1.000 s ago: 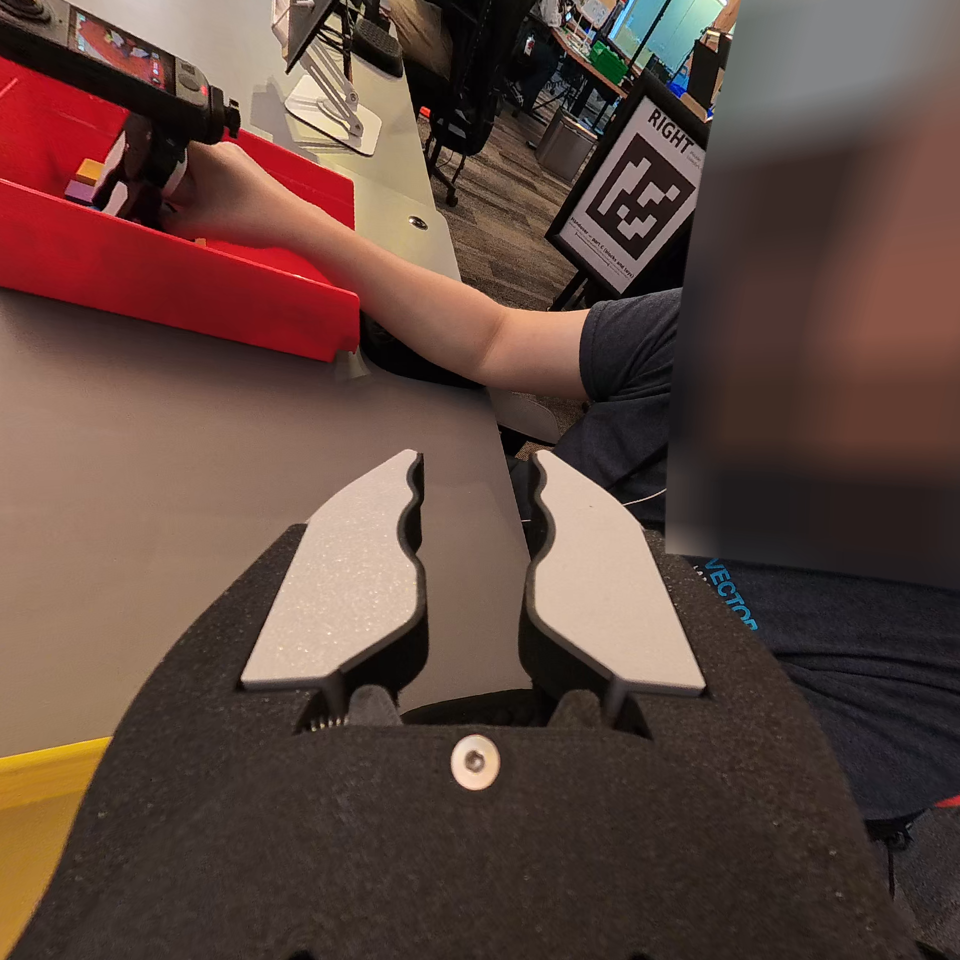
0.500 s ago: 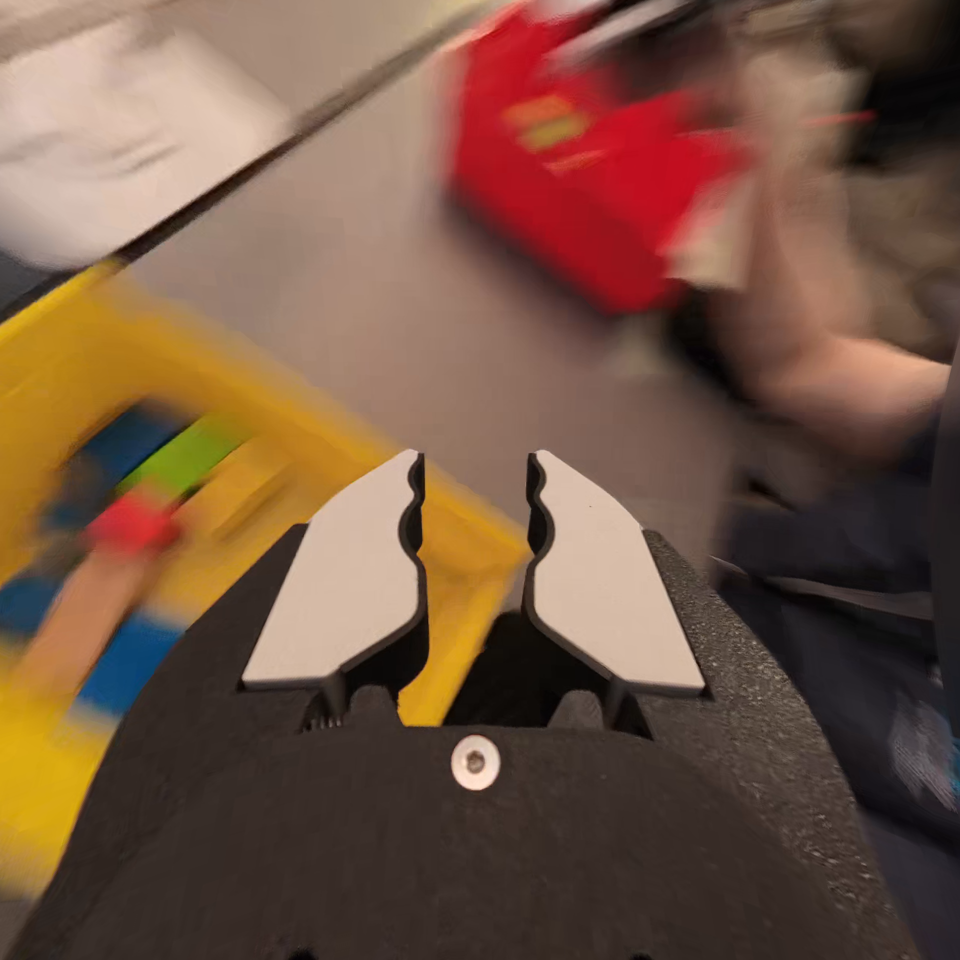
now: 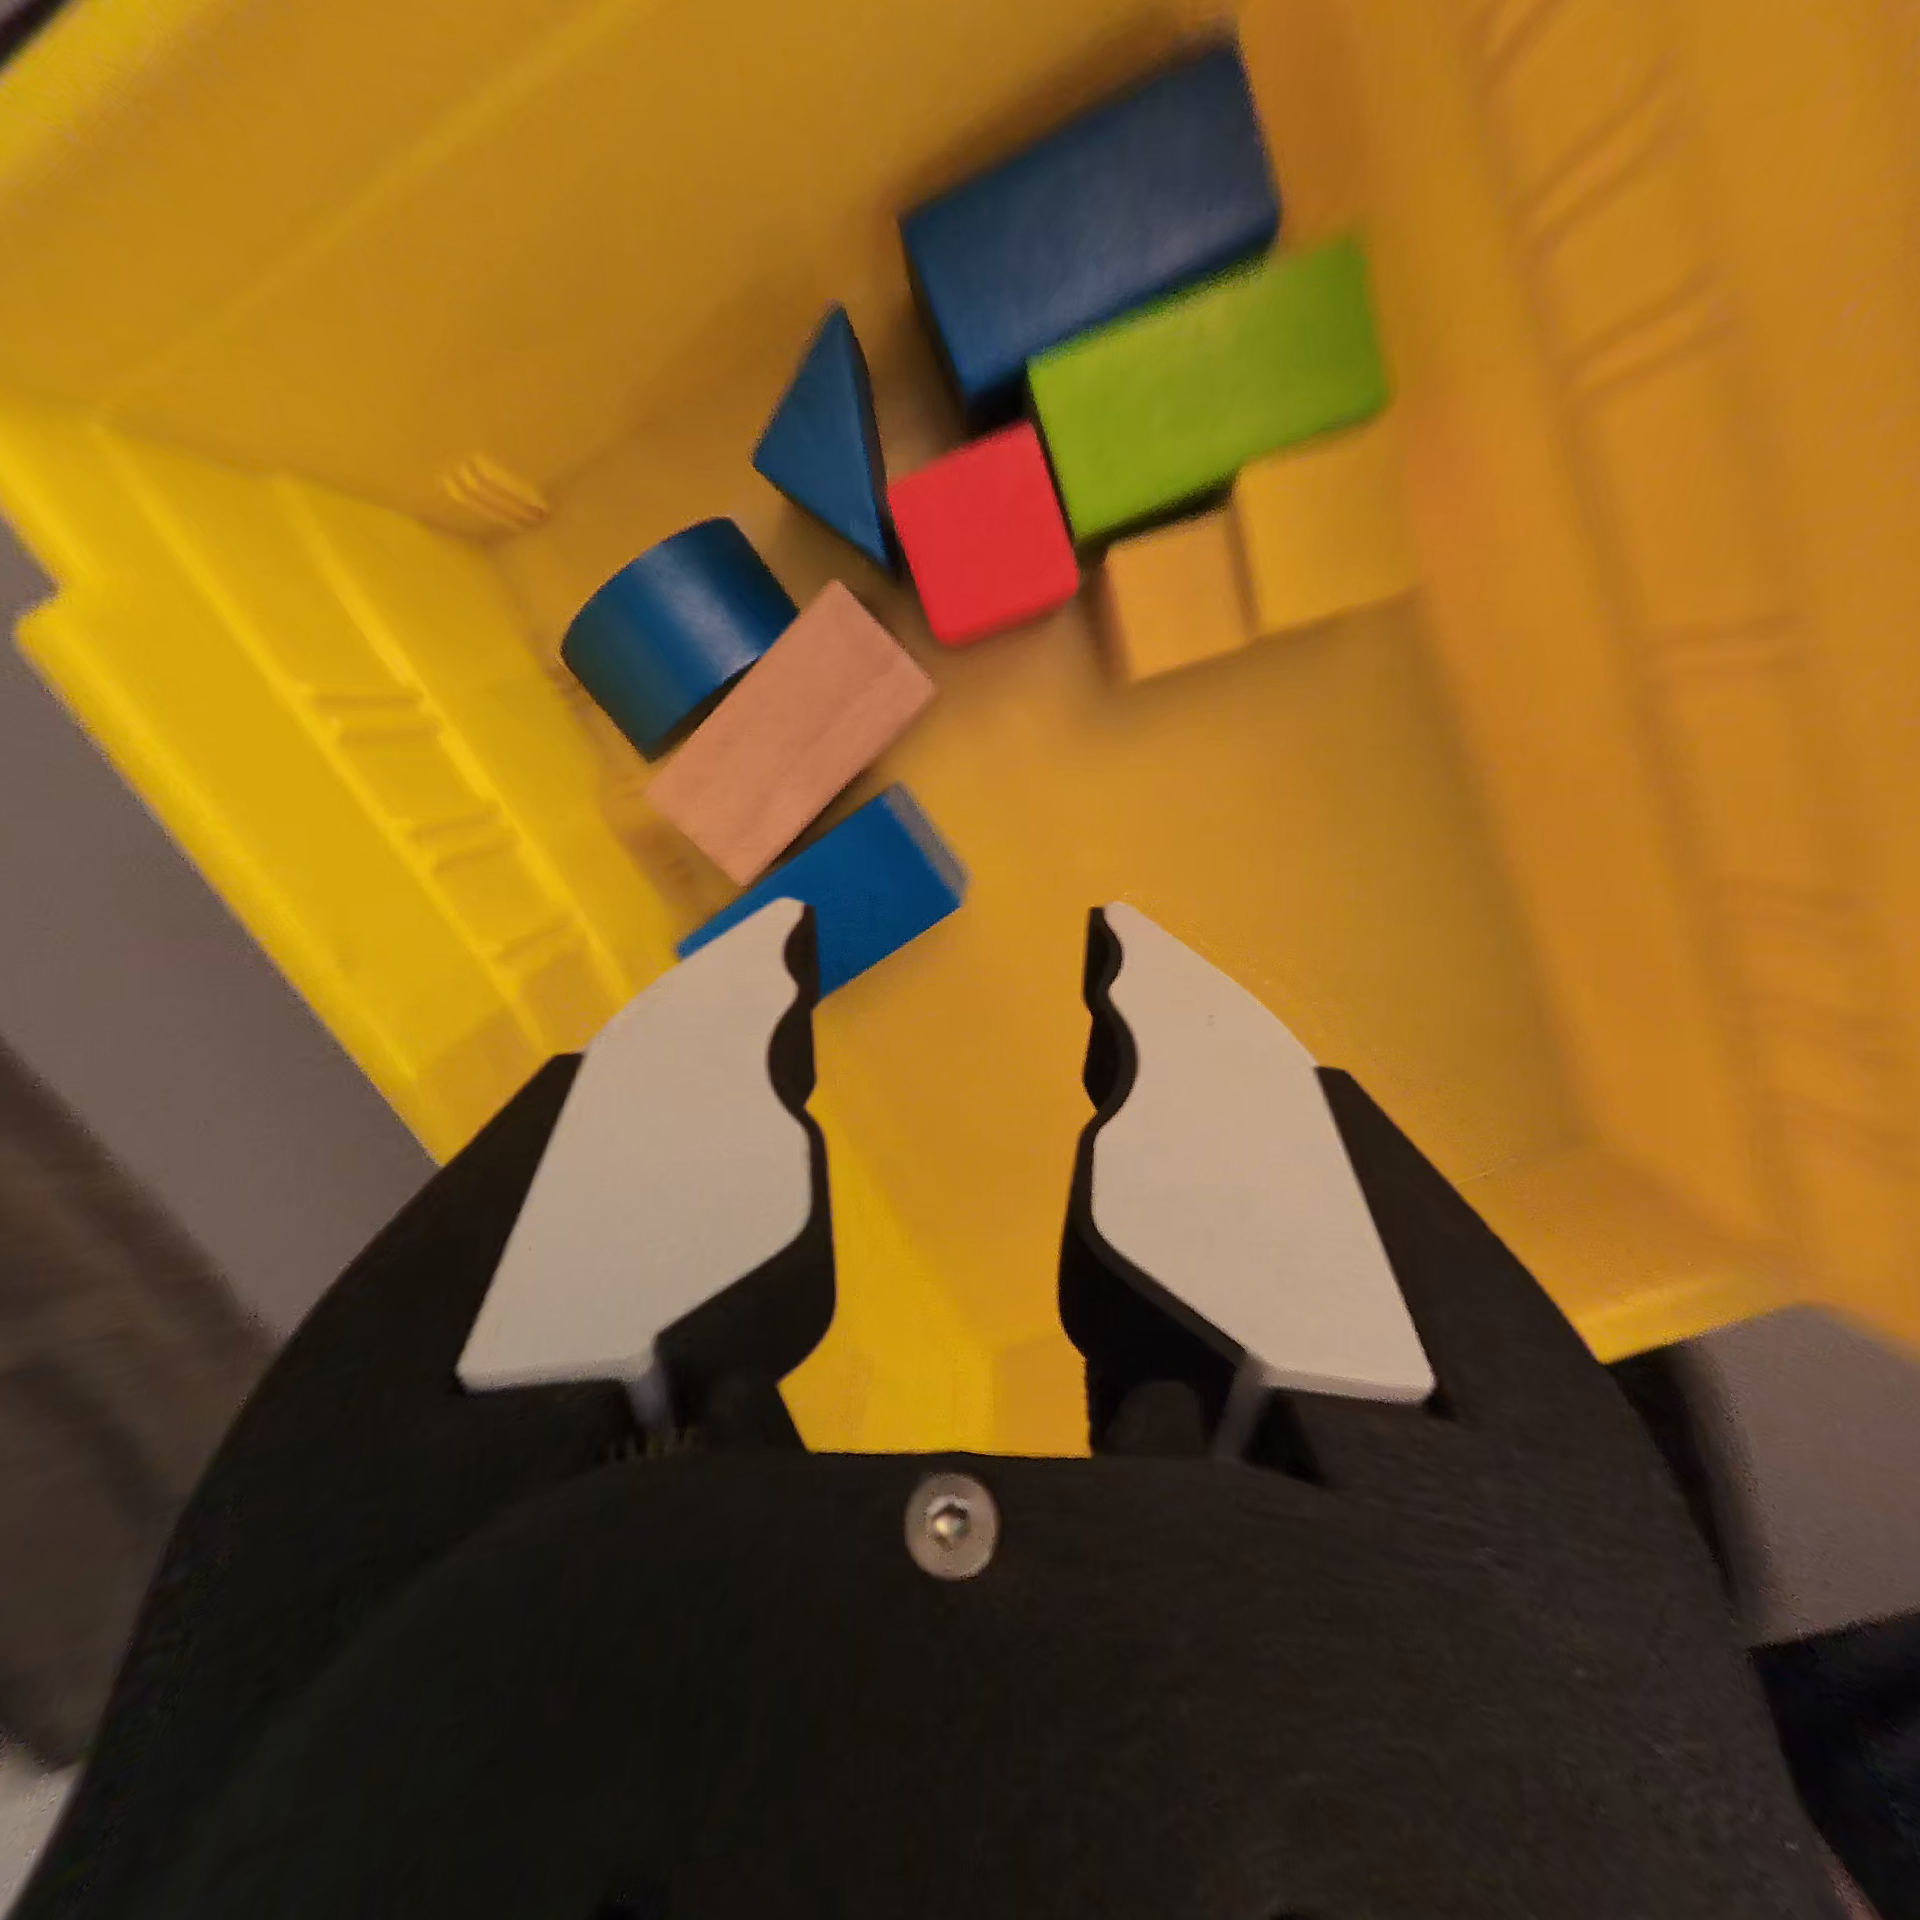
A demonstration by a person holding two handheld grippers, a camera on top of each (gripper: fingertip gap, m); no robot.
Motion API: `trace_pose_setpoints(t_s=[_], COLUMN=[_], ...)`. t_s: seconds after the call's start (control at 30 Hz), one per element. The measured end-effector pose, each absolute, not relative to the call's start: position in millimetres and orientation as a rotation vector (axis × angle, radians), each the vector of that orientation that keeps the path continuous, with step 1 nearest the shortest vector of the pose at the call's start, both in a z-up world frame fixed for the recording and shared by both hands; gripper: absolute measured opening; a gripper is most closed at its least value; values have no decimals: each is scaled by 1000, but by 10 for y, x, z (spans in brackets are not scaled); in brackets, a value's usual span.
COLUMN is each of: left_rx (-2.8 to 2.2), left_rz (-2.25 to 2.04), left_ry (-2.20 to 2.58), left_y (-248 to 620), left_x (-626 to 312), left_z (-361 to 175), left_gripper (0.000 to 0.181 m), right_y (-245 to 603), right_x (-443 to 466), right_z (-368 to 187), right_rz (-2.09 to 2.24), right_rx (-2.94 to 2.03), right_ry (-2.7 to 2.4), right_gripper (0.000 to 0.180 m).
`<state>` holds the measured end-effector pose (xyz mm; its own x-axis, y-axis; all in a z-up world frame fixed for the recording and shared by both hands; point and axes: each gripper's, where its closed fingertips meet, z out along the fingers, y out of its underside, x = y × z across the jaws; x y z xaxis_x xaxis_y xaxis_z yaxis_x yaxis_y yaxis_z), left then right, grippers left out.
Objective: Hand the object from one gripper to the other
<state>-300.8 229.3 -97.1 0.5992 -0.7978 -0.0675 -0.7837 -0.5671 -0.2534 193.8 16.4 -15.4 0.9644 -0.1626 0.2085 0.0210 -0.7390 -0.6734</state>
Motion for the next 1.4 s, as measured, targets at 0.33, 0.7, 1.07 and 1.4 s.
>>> trace_pose_setpoints(t_s=[0.33,0.7,1.07,1.4], left_rx=[-2492,-2551,-2595,-2583], left_rz=[177,273,295,273], left_ry=[1524,1496,1485,1563], left_y=[2332,2402,2353,2238], left_x=[-3174,-3193,-3234,-3208], left_z=[-1174,-1301,-1319,-1322], left_gripper=[58,57,55,59], right_y=[222,240,256,278], right_x=[1855,1834,1791,1765], right_z=[-269,-328,-398,-467], right_rz=[-374,-375,-374,-395], right_rx=[-2433,-2459,-2489,-2518], right_ry=[2,-36,-70,-99], right_gripper=[43,43,43,43])
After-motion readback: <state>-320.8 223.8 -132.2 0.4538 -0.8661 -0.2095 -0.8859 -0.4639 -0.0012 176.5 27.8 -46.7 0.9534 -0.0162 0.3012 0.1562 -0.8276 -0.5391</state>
